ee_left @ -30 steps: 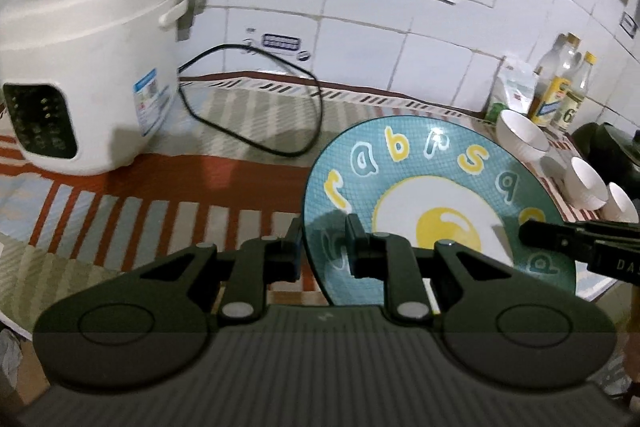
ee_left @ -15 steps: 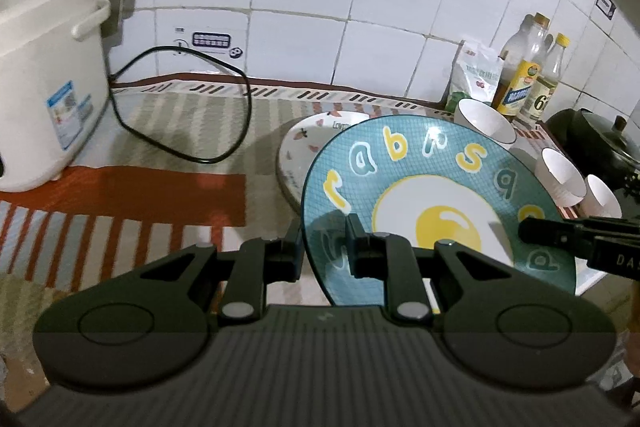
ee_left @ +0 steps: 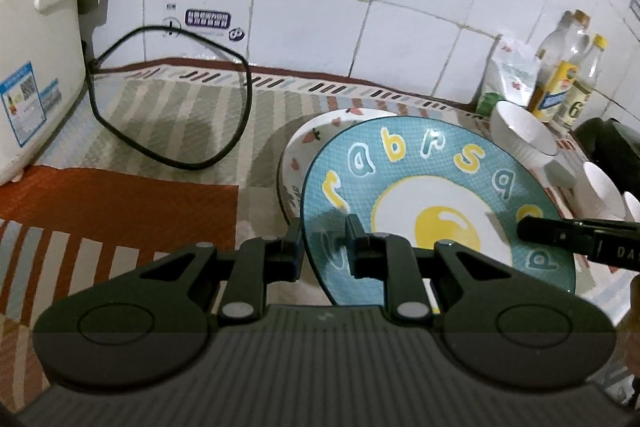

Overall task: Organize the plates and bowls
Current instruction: 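Lower the blue plate onto the bunny plate with the left gripper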

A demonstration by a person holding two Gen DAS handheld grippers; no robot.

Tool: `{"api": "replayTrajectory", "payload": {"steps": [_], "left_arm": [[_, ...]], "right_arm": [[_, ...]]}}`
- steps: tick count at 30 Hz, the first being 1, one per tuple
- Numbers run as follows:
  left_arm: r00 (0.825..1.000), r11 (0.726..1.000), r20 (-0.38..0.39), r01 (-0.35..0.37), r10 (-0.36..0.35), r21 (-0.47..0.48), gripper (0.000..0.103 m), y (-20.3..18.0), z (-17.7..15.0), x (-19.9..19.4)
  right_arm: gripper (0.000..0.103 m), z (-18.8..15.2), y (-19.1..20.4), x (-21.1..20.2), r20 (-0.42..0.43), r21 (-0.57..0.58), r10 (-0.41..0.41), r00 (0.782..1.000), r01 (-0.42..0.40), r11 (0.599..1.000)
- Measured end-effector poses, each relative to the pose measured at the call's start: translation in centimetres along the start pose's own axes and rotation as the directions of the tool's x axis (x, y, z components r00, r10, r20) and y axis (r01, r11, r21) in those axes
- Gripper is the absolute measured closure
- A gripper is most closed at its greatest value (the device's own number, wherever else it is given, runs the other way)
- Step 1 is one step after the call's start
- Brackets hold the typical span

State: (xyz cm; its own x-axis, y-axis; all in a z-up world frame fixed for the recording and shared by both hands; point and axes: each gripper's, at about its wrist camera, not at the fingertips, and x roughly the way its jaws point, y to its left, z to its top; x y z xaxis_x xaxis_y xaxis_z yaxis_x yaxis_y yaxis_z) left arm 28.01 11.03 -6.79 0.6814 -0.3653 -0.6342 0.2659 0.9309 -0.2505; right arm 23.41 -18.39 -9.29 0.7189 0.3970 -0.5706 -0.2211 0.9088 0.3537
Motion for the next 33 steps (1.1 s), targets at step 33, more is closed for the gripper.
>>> {"api": "replayTrajectory", "payload": {"steps": [33], "left_arm": [[1.0,1.0,0.002,-0.011,0.011,0.019,0.084,-0.4,0.9,4.1]], "right_arm": [[0.08,2.8,-1.2,3.2,-0.104,-0.104,-0.013,0.994,0.003,0.995]]}}
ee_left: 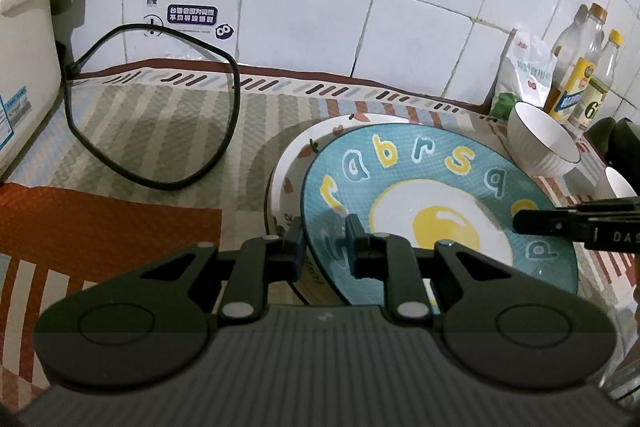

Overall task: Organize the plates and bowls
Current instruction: 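Lower the blue plate onto the bunny plate with the left gripper, then open the left gripper to release the blue plate on the stack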

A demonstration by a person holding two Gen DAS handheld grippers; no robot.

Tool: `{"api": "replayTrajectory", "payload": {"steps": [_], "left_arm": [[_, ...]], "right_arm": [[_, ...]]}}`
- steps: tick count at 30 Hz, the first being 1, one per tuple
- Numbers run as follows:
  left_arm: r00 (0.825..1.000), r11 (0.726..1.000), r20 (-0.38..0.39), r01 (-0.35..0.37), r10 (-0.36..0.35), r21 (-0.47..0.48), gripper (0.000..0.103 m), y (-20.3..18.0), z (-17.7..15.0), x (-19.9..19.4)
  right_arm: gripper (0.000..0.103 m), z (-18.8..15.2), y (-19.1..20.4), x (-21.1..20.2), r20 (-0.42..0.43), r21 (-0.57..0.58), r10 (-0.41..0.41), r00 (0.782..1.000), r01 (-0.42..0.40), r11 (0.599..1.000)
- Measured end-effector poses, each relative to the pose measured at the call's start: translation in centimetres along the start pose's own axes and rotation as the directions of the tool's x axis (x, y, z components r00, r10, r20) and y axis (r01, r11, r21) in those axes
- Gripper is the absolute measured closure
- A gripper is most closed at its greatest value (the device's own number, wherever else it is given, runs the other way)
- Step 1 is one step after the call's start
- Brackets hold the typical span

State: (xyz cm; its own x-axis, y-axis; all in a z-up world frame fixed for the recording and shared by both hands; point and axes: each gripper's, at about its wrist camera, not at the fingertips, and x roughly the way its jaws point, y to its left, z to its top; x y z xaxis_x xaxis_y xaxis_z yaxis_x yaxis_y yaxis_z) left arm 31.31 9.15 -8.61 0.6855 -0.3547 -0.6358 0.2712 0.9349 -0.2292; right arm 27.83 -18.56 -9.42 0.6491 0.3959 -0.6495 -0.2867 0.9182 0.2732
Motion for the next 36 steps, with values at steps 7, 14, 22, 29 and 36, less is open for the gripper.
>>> {"api": "replayTrajectory", "payload": {"steps": [7,14,22,29,36], "left_arm": [[0.999,0.999,-0.036,-0.03,0.03,0.014,0.082,-0.7,0.5,0.3],[0.993,0.999,-0.119,-0.017,0.013,-0.034,0.082,-0.2,1.6,1.0],[0.988,0.998,-0.15,-0.036,0.028,-0.051,0.082,-0.4,2.1,1.2],[0.989,0.998,-0.145,-0.043,0.036,-0.049,0.082,-0.5,2.1,1.2],[0.988,0.997,-0.138,-0.069,0.067,-0.015,0.082,-0.9,2.2,0.9]], "right_arm": [[0.07,1.3,1.3,0.4,-0.062,-0.107,-0.068,0.996,0.061,0.992],[0.062,2.7,2.0,1.3,-0.2,-0.191,-0.089,0.976,0.05,0.98],[0.049,3.6,2.4,1.6,-0.275,-0.217,-0.129,0.953,0.07,0.974],[0.043,3.0,2.3,0.7,-0.263,-0.202,-0.122,0.957,0.069,0.977],[0.077,1.7,0.3,0.0,-0.174,0.004,0.005,0.985,-0.004,1.0]]}}
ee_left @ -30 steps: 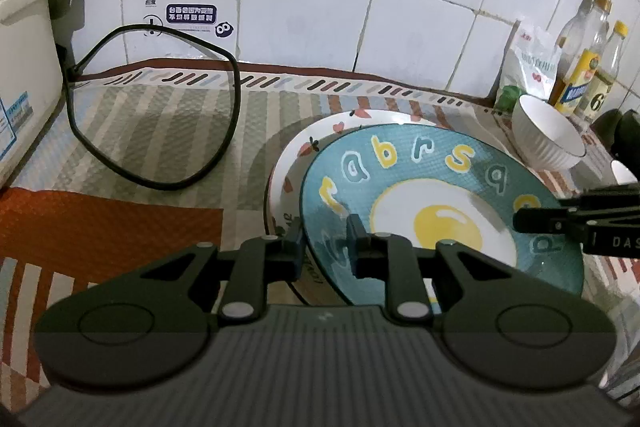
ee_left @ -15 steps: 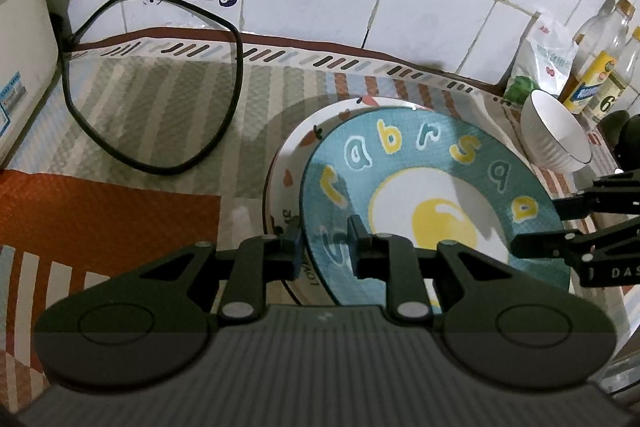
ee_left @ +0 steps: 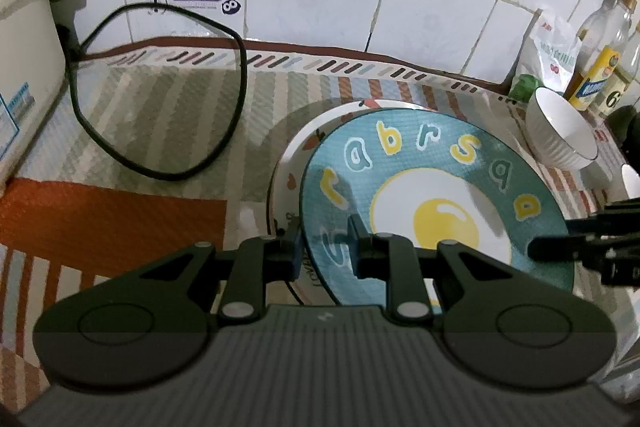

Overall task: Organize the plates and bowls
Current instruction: 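Open the left gripper to release the blue plate on the stack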

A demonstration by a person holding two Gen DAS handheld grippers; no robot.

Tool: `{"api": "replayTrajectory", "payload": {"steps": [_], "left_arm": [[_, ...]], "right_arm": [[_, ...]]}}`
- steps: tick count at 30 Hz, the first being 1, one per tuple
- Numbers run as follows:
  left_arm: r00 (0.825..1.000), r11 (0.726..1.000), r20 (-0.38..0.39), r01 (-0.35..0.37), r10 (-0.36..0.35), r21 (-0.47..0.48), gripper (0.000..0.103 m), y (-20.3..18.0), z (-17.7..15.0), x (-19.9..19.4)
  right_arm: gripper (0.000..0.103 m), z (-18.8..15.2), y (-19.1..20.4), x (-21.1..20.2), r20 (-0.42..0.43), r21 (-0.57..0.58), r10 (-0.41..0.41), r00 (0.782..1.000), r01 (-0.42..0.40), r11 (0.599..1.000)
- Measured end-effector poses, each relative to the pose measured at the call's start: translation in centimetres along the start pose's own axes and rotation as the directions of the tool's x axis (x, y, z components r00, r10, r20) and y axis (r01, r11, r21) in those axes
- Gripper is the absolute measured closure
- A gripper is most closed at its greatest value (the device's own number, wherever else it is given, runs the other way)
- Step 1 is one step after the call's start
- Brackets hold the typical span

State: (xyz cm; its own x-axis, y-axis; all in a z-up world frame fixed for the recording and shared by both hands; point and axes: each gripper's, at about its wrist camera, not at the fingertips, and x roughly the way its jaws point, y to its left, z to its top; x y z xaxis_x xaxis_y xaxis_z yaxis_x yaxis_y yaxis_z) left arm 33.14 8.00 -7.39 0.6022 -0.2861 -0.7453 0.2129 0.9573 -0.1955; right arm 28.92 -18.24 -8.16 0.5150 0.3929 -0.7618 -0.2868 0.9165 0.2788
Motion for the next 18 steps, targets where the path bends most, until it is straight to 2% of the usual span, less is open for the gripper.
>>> {"api": "replayTrajectory", "payload": {"steps": [7,13,15,16,17,18], "left_arm": [[0.999,0.999,0.011,-0.036,0.036,0.013,0.081,-0.4,-0.1,-0.5],[0.999,0.999,-0.012,-0.039,0.039,0.0,0.075,-0.6,-0.2,-1.1],[0.999,0.999,-0.026,-0.035,0.035,-0.007,0.068,-0.7,-0.1,-1.3],[0.999,0.999,-0.024,-0.038,0.038,-0.005,0.056,-0.8,-0.1,-1.4],[0.998,0.998,-0.014,-0.059,0.059,0.003,0.051,-1.1,-0.1,-1.6],[0.994,0.994,-0.002,-0.105,0.105,0.011,0.051,-1.4,-0.2,-2.0]], "right_arm": [[0.08,-0.3,-1.3,0.5,0.044,0.022,0.062,0.997,-0.063,0.998],[0.081,-0.7,-2.2,0.6,0.081,0.038,0.101,0.992,-0.104,0.994],[0.081,-0.7,-2.5,0.6,0.09,0.048,0.113,0.99,-0.118,0.992],[0.081,-0.8,-2.5,0.6,0.097,0.051,0.115,0.989,-0.12,0.991],[0.08,-0.9,-2.4,0.5,0.104,0.047,0.116,0.988,-0.121,0.992],[0.08,-0.9,-2.2,0.5,0.107,0.038,0.109,0.988,-0.114,0.993]]}}
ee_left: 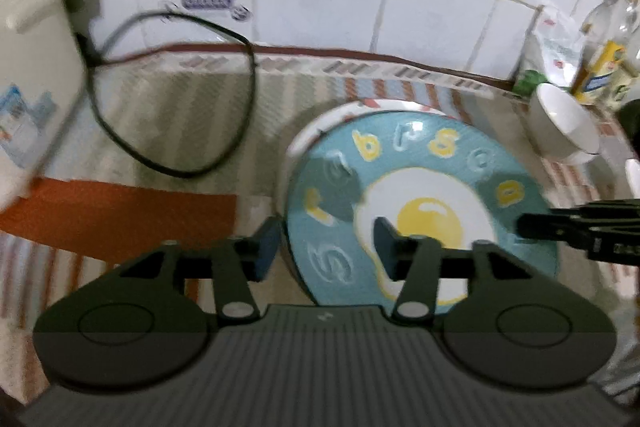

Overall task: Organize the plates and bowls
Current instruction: 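Open the left gripper to release the blue plate on the stack, then move the left gripper to the white bowls beside the bottles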

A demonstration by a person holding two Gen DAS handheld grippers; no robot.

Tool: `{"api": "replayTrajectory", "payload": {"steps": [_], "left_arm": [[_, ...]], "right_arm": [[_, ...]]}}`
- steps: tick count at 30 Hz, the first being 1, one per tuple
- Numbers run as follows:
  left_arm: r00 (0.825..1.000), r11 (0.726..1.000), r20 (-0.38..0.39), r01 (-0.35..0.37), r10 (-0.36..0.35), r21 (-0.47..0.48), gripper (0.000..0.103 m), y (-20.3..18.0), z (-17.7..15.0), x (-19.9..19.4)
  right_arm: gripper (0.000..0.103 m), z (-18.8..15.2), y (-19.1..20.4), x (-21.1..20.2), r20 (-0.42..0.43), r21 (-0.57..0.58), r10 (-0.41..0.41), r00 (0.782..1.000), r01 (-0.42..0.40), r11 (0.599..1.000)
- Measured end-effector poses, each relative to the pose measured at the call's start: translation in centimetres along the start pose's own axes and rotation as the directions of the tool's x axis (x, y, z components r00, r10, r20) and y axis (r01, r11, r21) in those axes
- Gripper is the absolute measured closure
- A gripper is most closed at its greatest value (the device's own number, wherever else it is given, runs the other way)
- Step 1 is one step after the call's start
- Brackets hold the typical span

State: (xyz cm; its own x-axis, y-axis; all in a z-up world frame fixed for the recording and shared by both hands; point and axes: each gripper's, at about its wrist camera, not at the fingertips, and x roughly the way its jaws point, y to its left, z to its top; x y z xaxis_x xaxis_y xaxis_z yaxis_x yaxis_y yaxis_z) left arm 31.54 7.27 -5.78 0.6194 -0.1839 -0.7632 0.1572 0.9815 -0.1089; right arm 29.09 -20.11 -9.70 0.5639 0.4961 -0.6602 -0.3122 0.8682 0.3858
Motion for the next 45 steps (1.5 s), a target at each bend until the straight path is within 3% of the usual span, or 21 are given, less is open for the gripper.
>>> {"api": "replayTrajectory", "payload": {"steps": [1,4,7,11,14,18,27,45], "left_arm": [[0.999,0.999,0.013,-0.033,0.033,0.013,0.05,-0.2,0.0,-0.4],[1.0,0.999,0.013,-0.008,0.008,0.035,0.048,-0.4,0.0,-1.2],[0.999,0.999,0.02,-0.028,0.027,0.039,0.048,-0.4,-0.3,-1.6],[0.999,0.999,0.033,0.003,-0.005,0.049,0.045,-0.6,-1.3,-2.9],[0.997,0.997,0.081,-0.005,-0.001,0.076,0.038,-1.2,-2.3,-4.8],[0.992,0.994,0.127,-0.004,-0.01,0.106,0.036,-2.2,-3.8,-7.7],[0.978,0.985,0.199,0.02,-0.055,0.174,0.023,-4.8,-6.9,-13.8],[0.949,0.936,0.243,0.113,-0.201,0.332,0.015,-12.6,-11.4,-18.6]], "right_arm": [[0.081,0.0,0.2,0.0,0.007,-0.01,-0.008,1.0,0.008,1.0],[0.081,0.0,0.3,-0.1,0.012,-0.015,-0.012,1.0,0.013,1.0],[0.081,-0.3,1.4,-0.4,0.04,-0.074,-0.056,0.998,0.059,0.995],[0.066,-0.9,3.7,-1.8,0.082,-0.158,-0.132,0.988,0.144,0.977],[0.063,-1.9,5.1,-3.9,0.143,-0.189,-0.132,0.981,0.157,0.969],[0.05,-3.7,7.1,-7.0,0.198,-0.235,-0.157,0.968,0.202,0.951],[0.033,-7.4,10.0,-13.0,0.258,-0.288,-0.183,0.949,0.257,0.923],[0.029,-15.7,9.8,-23.5,0.373,-0.28,-0.266,0.889,0.381,0.881]]}}
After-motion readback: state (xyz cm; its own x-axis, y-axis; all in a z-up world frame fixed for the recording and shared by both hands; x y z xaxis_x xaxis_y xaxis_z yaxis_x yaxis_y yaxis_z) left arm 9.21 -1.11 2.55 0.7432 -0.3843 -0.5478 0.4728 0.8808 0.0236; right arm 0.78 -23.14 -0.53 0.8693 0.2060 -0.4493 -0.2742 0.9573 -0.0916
